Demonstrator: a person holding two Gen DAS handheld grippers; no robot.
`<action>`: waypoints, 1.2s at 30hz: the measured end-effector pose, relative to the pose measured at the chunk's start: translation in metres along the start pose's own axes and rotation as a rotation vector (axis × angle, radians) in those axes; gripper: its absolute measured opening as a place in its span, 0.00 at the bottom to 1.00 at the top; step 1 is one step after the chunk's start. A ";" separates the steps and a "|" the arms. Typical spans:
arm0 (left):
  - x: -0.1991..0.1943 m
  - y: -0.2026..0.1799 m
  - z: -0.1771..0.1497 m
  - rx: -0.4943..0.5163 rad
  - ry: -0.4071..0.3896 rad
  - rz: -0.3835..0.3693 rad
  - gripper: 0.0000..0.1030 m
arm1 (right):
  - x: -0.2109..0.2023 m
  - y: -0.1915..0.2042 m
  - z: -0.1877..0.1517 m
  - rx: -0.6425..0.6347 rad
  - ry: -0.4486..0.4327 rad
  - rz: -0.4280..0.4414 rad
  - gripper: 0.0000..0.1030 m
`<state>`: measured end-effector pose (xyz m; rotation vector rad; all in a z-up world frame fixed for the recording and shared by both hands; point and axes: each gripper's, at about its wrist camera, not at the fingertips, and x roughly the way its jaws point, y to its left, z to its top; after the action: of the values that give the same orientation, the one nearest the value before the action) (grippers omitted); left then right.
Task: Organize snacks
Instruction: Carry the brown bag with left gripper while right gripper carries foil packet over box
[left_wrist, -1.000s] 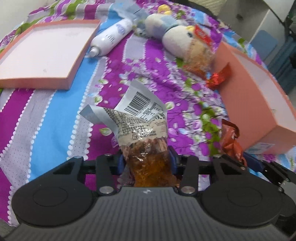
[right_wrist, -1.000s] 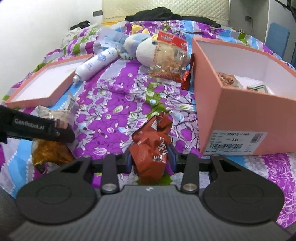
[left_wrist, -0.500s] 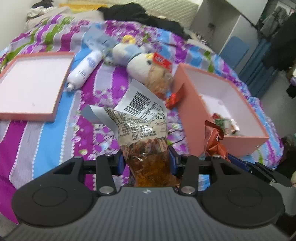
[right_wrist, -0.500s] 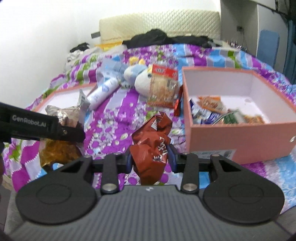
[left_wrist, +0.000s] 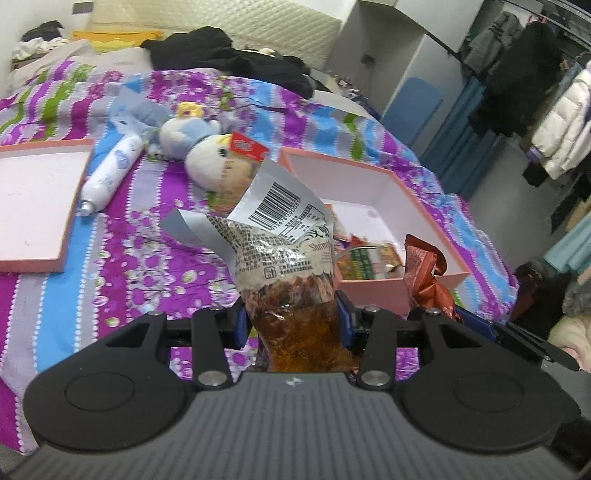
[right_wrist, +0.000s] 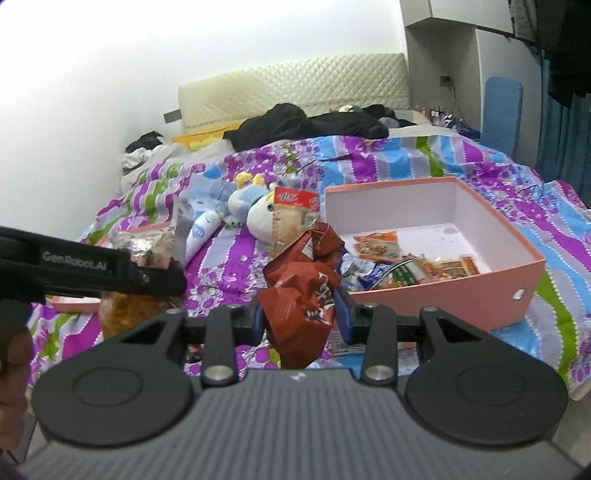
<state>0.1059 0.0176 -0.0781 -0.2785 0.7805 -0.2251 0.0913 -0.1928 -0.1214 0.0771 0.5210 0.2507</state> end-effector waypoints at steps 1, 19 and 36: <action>-0.001 -0.006 0.003 0.007 -0.003 -0.017 0.49 | -0.003 -0.003 0.001 0.001 -0.002 -0.009 0.39; 0.085 -0.082 0.054 0.090 0.036 -0.172 0.49 | 0.016 -0.078 0.038 0.062 -0.035 -0.102 0.39; 0.245 -0.071 0.116 0.094 0.107 -0.089 0.49 | 0.152 -0.140 0.049 0.075 0.046 -0.112 0.39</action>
<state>0.3515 -0.1040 -0.1374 -0.2137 0.8612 -0.3623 0.2734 -0.2901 -0.1718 0.1151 0.5781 0.1242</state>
